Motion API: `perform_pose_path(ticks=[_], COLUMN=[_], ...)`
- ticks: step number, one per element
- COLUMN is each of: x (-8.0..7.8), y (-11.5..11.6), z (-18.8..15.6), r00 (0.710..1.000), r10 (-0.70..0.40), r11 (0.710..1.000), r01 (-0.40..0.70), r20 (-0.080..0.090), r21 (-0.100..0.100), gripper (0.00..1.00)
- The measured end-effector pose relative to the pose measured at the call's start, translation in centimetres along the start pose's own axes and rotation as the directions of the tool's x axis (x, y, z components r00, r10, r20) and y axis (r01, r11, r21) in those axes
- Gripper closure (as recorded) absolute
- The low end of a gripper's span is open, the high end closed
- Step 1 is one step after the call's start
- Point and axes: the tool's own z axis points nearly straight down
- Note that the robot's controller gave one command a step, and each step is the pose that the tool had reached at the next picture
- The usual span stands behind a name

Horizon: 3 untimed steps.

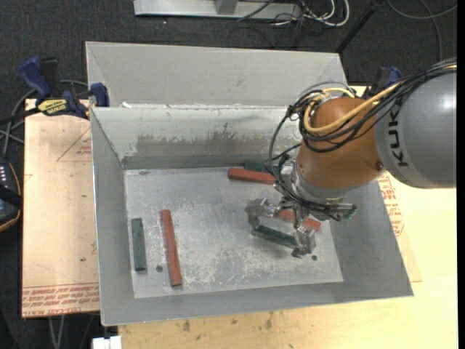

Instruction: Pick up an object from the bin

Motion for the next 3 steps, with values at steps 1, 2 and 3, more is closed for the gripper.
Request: perform_pose_path(ticks=[1, 2, 3], x=[0.1, 0.0, -0.2], y=[-4.2, -4.2, -3.9], z=[5.5, 5.2, -11.5], r00=[0.996, 0.996, 0.995], r10=[0.095, 0.092, 0.096], r11=[0.996, 0.996, 0.995], r01=[-0.095, -0.092, -0.096], r20=[0.001, 0.002, 0.008], r21=[0.0, 0.002, 0.008], gripper=[0.0, 1.0, 1.0])
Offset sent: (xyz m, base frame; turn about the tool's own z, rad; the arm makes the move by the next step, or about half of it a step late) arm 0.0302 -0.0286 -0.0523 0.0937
